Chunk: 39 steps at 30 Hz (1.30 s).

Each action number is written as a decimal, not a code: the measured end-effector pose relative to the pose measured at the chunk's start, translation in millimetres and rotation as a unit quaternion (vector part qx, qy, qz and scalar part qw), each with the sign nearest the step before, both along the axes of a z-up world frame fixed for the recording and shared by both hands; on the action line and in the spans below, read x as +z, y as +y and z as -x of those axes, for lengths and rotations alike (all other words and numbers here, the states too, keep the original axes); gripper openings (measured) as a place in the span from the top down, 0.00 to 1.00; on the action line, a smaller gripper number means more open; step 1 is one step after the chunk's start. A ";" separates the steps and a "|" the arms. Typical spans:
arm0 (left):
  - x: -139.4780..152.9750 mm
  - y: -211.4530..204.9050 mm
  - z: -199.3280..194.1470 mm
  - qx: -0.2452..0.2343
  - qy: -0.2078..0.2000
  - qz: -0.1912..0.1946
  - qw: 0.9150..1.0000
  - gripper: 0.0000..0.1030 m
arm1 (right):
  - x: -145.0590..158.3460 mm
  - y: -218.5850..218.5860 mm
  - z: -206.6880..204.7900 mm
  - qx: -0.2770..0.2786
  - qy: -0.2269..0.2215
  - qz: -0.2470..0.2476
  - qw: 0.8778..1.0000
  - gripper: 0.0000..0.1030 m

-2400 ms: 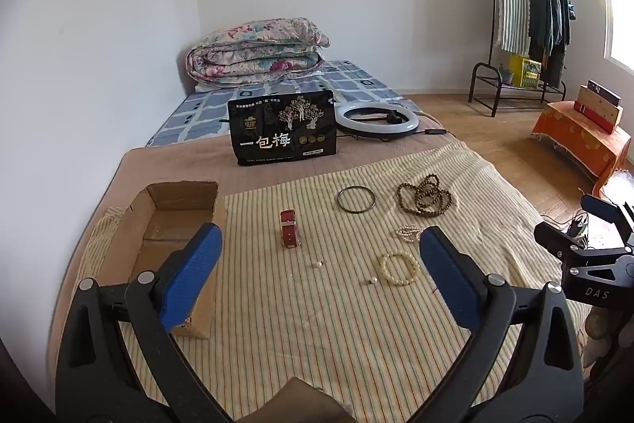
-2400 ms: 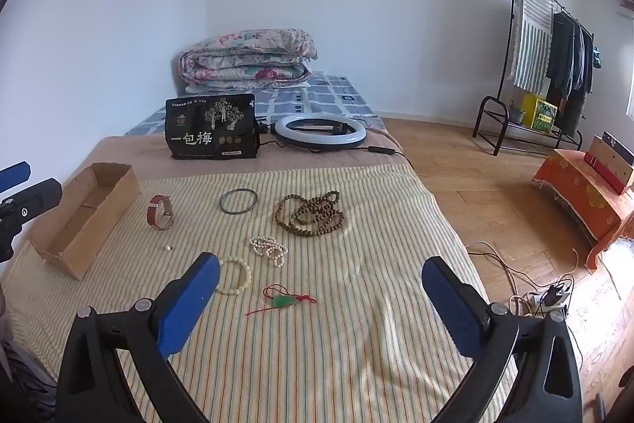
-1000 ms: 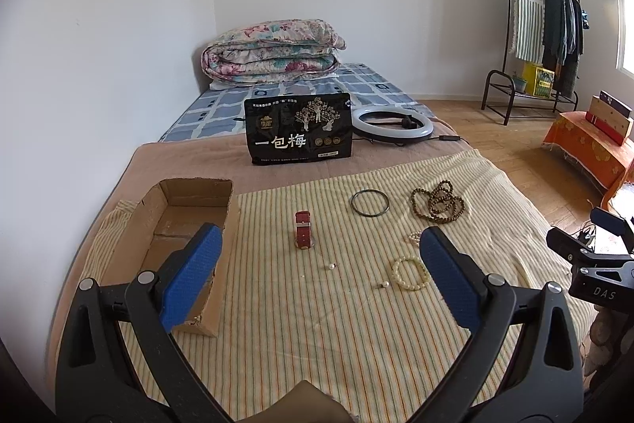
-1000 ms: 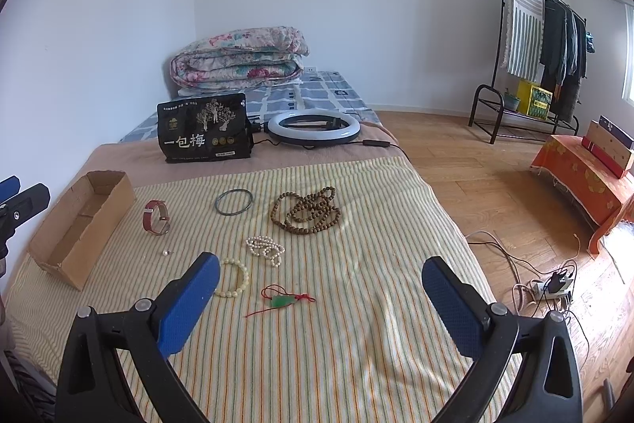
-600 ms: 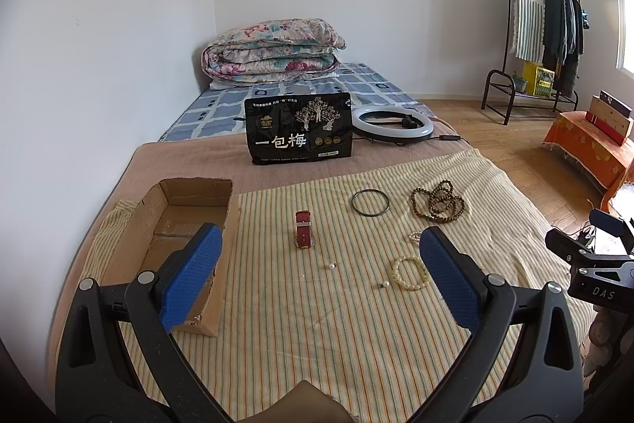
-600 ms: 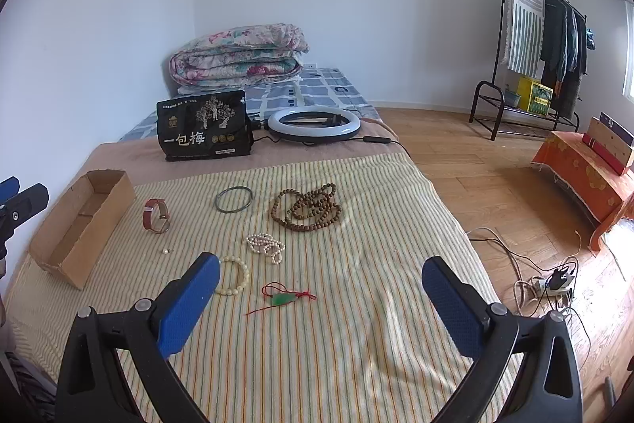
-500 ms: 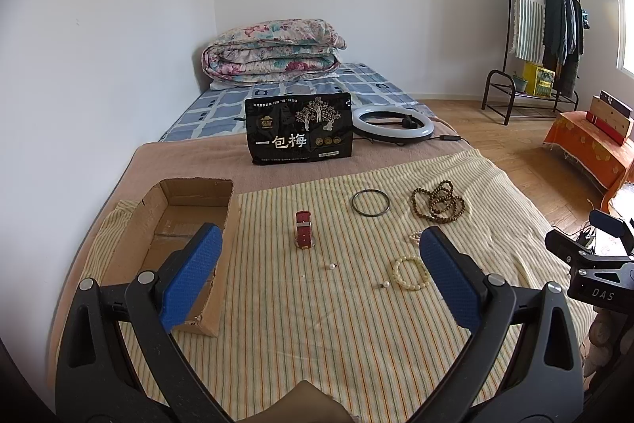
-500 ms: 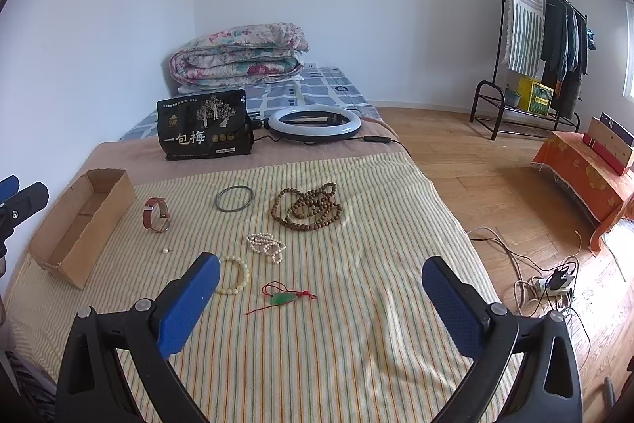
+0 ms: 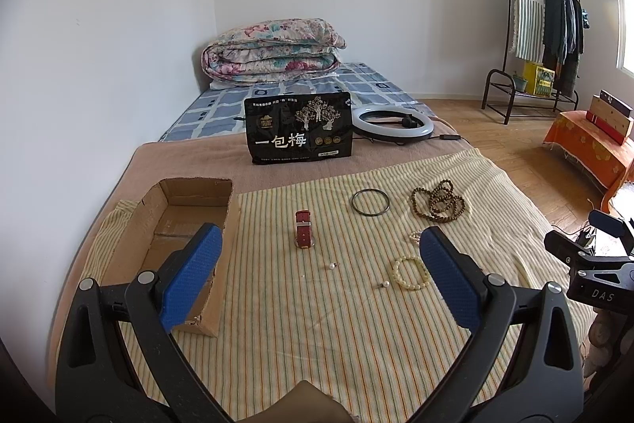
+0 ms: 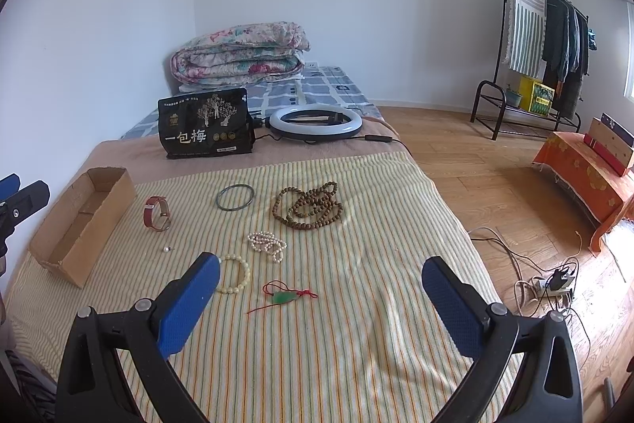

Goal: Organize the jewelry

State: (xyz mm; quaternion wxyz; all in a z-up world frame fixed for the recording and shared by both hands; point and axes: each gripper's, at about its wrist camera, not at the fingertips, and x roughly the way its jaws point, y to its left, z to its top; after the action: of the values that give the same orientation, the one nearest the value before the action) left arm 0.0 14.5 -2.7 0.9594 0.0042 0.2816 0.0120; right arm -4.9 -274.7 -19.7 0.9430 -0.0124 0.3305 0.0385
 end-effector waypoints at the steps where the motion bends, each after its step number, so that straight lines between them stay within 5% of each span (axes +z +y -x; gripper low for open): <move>1: -0.1 0.5 0.1 0.000 0.000 0.000 1.000 0.01 | -0.1 0.5 0.0 0.000 0.000 0.000 1.000 0.00; 20: -1.3 -0.7 0.3 0.000 0.003 0.000 1.000 0.01 | -6.8 2.4 -0.1 0.003 0.006 -0.001 1.000 0.00; 39: -23.8 24.2 -31.4 -0.008 0.070 0.018 0.997 0.02 | -20.7 -3.8 -33.2 0.014 0.062 -0.011 0.998 0.00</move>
State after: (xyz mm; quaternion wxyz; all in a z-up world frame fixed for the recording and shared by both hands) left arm 31.4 38.7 -26.5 0.9373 -0.0101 0.3484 -0.0008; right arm 28.3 -278.5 -40.5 0.9202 -0.0040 0.3872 0.0565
